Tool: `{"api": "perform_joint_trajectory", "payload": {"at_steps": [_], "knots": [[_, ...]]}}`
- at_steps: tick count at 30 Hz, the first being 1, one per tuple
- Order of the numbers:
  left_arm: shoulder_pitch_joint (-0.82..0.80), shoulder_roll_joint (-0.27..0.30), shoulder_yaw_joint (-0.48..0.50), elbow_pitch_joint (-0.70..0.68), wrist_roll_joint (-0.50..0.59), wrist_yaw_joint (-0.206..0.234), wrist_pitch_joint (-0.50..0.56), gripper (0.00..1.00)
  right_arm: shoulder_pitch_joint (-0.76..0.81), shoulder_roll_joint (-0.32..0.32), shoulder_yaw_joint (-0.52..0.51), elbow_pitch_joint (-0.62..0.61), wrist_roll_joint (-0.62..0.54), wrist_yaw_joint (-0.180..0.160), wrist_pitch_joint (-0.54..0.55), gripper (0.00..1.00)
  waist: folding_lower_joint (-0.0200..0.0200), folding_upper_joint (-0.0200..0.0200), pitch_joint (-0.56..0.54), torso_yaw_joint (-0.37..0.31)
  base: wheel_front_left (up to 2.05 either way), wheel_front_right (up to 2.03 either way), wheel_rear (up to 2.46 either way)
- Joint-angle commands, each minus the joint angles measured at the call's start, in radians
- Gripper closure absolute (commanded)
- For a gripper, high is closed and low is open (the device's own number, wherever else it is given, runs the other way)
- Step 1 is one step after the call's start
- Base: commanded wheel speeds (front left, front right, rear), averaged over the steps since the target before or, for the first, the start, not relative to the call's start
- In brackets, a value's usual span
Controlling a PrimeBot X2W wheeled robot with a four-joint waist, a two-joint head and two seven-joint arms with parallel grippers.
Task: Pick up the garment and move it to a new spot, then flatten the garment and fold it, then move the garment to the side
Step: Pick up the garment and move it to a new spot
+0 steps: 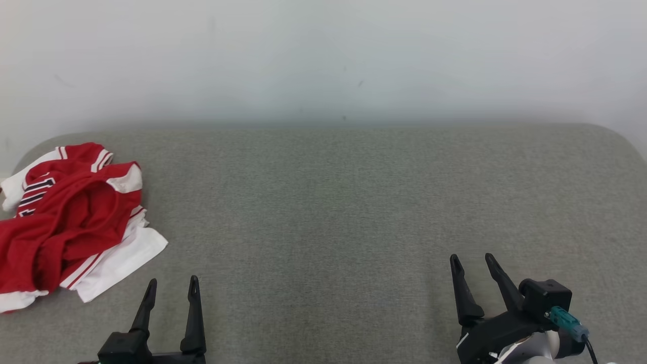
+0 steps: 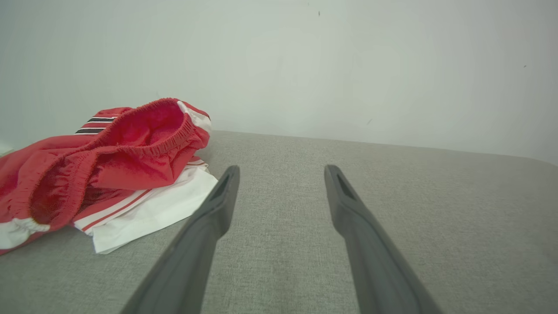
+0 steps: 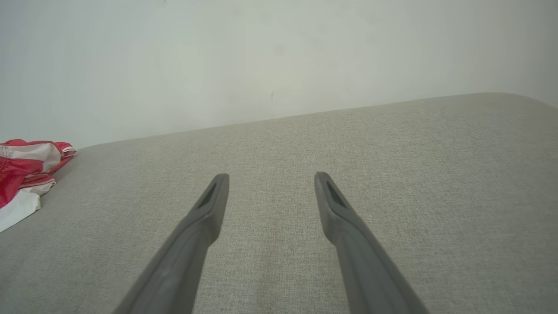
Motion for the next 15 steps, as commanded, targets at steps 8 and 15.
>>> {"api": "perform_joint_trajectory", "payload": {"at_steps": [8,15], "knots": [[0.015,-0.001,0.001,0.0,-0.001,0.009,-0.003,0.0,0.021,-0.002,0.005,-0.001,0.005,0.004,-0.001,0.0,0.0,-0.0001,-0.011,0.1,0.0,0.0,0.0],[0.024,-0.001,0.013,-0.002,0.011,0.005,-0.003,0.0,0.034,-0.002,0.011,0.0,0.015,0.004,-0.001,0.0,0.0,-0.0001,-0.024,0.205,0.0,0.0,0.0]]}}
